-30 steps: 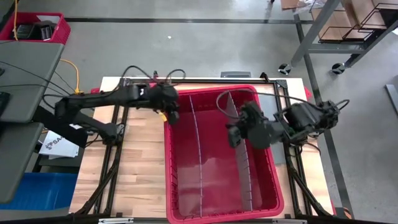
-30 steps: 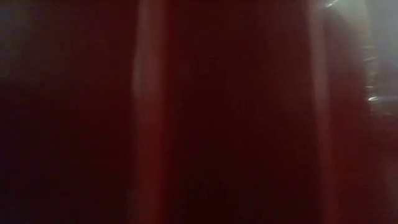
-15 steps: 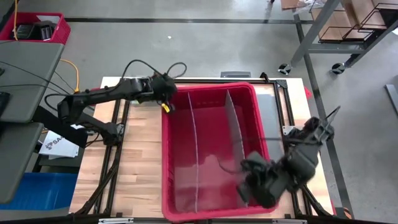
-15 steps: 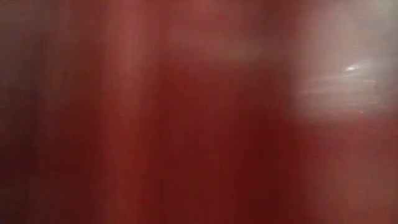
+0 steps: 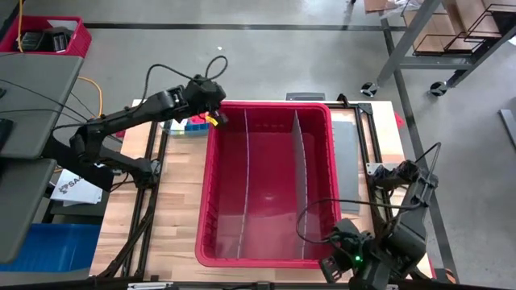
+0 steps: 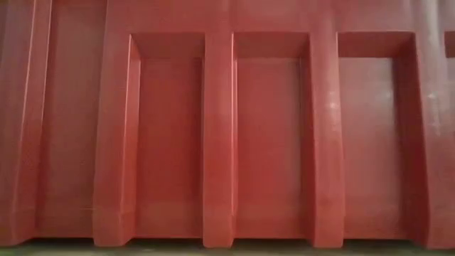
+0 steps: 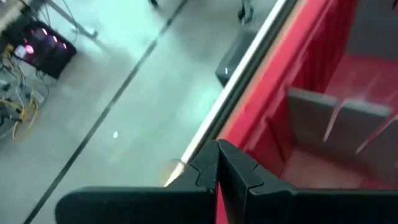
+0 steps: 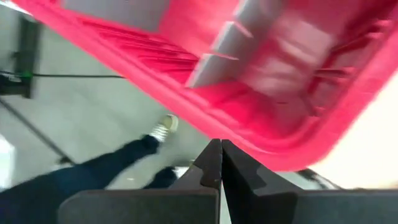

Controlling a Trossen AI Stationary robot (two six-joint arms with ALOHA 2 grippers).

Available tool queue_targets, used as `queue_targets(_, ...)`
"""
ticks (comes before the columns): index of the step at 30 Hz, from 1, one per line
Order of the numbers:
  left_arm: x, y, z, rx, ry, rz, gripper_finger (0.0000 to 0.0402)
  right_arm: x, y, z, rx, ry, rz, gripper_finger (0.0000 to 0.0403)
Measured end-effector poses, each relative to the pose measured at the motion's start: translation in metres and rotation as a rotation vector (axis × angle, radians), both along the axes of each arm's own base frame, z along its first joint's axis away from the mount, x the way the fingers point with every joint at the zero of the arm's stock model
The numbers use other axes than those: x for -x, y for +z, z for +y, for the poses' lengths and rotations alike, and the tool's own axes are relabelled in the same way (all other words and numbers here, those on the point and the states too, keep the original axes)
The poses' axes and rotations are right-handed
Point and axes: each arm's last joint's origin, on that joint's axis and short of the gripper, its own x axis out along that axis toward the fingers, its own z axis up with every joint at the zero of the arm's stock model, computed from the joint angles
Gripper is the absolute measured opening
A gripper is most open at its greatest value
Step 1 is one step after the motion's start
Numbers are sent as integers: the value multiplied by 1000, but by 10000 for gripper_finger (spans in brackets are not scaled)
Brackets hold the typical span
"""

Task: Sort blocks
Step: Assemble the bin divider into the red bin

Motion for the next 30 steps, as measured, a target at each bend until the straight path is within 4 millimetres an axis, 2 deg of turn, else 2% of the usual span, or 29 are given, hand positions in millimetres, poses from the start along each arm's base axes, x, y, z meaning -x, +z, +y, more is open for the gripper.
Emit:
queue_targets(6, 16, 44, -17, -40, -22, -159, 0, -4, -5, -6, 2, -4, 65, 0)
queue_targets(10, 36, 68, -44, 92, -110, -335, 0, -13, -13, -12, 85, -130, -14, 0)
queue_targets(14, 69, 73, -76, 238, -170, -370, 0, -26, -15, -25, 175, -226, -111, 0)
queue_targets(17, 92, 69, -97, 314, -160, -377, 0, -41, -13, -44, 203, -273, -125, 0)
queue_targets(19, 105, 63, -107, 351, -136, -419, 0, -55, -11, -70, 278, -321, -158, 0)
queue_targets(22, 116, 50, -119, 448, -118, -517, 0, -80, -10, -119, 508, -416, -229, 0)
queue_targets(25, 118, 39, -130, 566, -203, -633, 0, -96, -3, -173, 674, -415, -175, 0)
queue_targets(28, 118, 35, -140, 684, -331, -736, 0, -90, 16, -238, 730, -283, -26, 0)
queue_targets(30, 120, 40, -144, 727, -407, -815, 0, -82, 23, -279, 726, -238, 58, 0)
